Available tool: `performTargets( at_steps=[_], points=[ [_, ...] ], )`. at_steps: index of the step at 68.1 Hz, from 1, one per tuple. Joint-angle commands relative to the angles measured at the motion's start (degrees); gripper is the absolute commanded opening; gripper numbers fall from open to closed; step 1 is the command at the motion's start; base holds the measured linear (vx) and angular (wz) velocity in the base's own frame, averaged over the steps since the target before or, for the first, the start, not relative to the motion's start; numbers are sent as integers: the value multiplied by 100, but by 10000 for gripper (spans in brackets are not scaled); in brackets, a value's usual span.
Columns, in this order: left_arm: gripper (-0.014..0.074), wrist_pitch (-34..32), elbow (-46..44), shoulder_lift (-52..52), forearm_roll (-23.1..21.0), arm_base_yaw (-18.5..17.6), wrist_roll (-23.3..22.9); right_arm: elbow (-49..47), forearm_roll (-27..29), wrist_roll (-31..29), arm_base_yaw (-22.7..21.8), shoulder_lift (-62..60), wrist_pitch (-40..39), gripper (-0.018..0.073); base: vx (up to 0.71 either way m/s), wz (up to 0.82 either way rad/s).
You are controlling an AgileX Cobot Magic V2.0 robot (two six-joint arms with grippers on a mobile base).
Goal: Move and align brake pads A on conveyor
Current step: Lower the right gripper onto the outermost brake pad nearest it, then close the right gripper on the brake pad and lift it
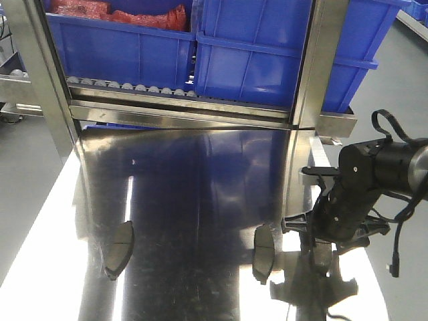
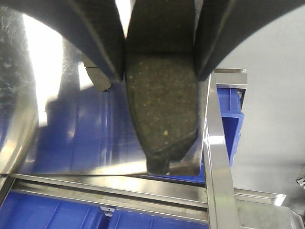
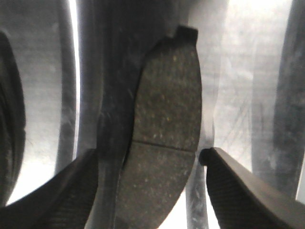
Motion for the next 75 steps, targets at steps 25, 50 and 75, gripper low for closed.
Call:
performTargets(
  at_steps=[25,50,75],
  points=[
    [-6,-490,-159,10,-62,-23,-65,-457,-10,-4,-109,53,204,474,0,0],
    [-6,-490,-159,10,-62,-23,-65,-457,-57,-15,-110,79,75,268,0,0],
    [-6,-490,-159,10,-62,-23,-65,-457,-92,-37,-110,-244,-347,-12,0,0]
  ],
)
